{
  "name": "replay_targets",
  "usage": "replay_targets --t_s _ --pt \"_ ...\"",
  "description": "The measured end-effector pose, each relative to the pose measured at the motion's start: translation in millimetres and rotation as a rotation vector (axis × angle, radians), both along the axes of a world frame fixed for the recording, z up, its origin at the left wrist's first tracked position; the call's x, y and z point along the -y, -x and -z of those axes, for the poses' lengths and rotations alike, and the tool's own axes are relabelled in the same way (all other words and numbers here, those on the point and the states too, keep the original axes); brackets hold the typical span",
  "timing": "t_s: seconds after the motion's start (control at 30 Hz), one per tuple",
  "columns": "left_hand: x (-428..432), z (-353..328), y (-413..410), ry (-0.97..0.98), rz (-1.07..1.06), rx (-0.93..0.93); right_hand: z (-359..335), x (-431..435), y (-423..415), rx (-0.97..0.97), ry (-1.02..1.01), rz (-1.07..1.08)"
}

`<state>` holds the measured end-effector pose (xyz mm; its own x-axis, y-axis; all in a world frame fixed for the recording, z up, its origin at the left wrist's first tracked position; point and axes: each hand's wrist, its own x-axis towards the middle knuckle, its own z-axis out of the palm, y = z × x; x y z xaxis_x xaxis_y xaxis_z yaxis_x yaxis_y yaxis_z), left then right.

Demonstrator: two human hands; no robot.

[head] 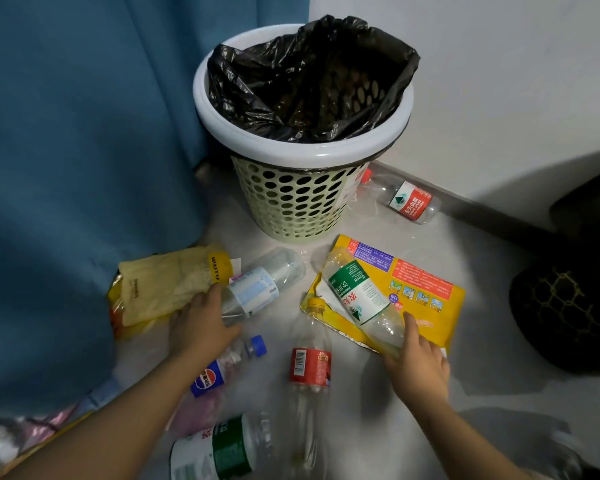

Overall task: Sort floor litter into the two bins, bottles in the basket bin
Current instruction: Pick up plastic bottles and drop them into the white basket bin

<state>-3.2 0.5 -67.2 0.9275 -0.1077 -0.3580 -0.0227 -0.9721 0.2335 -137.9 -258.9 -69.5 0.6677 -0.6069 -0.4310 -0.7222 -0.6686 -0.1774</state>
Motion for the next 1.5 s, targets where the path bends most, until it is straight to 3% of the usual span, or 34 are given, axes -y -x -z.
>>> replay_targets --t_s 0.23,0.5,0.73,0.9,1.1,1.37,1.5 --pt "3 -30 10 0.209 -0.086 0.038 -14 -8 5 0.288 -0.230 0.060" --pt "-8 -71 27 0.281 -0.137 0.090 -54 -16 7 0.600 -0.289 0.026" --pt "-30 -101 48 0.321 -0.221 0.140 -87 -27 6 0.734 -0.344 -0.090" --pt "-53 -129 65 0.469 -0.351 0.276 -117 -41 1 0.846 -0.405 -0.148" --pt "-59 -173 70 0.676 -0.398 0.458 -157 -57 -5 0.951 -0.372 -0.362" --pt "-34 -225 43 0.832 -0.373 0.692 -204 -64 -24 1.341 -0.385 -0.277" --pt "-10 -248 9 0.835 -0.322 0.692 -222 -55 -48 1.435 -0.320 -0.205"
